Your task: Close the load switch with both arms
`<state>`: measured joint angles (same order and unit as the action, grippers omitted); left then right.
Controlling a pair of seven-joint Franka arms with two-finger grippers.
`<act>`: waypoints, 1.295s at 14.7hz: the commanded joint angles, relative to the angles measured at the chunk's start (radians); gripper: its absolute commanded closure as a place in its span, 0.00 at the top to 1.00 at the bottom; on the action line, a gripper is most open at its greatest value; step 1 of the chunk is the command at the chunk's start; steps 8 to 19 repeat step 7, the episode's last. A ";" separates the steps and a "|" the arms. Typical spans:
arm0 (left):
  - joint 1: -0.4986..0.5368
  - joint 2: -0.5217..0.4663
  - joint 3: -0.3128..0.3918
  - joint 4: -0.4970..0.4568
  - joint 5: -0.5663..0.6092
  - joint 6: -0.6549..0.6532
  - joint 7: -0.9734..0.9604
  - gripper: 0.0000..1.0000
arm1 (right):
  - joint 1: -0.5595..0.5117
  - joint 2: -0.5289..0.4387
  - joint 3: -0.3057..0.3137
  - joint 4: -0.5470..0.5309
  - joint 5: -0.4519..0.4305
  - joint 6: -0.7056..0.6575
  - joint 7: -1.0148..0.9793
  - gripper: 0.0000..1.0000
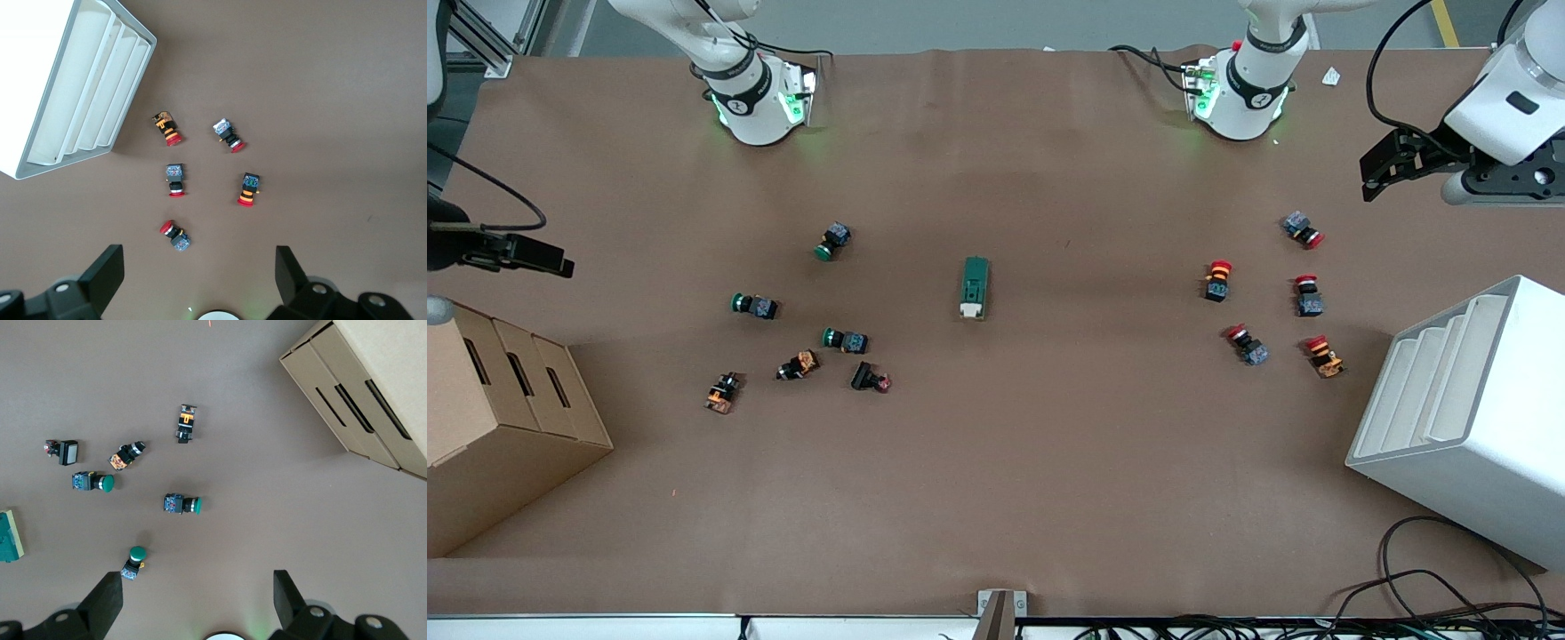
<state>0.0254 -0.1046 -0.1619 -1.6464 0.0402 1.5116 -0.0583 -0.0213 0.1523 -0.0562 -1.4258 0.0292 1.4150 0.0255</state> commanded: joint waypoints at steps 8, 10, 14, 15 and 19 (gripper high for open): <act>0.010 0.022 -0.001 0.017 -0.085 -0.004 0.009 1.00 | 0.006 -0.229 0.016 -0.182 -0.023 0.012 -0.010 1.00; 0.010 0.022 -0.001 0.017 -0.085 -0.004 0.009 1.00 | 0.006 -0.229 0.016 -0.182 -0.023 0.012 -0.010 1.00; 0.010 0.022 -0.001 0.017 -0.085 -0.004 0.009 1.00 | 0.006 -0.229 0.016 -0.182 -0.023 0.012 -0.010 1.00; 0.010 0.022 -0.001 0.017 -0.085 -0.004 0.009 1.00 | 0.006 -0.229 0.016 -0.182 -0.023 0.012 -0.010 1.00; 0.010 0.022 -0.001 0.017 -0.085 -0.004 0.009 1.00 | 0.006 -0.229 0.016 -0.182 -0.023 0.012 -0.010 1.00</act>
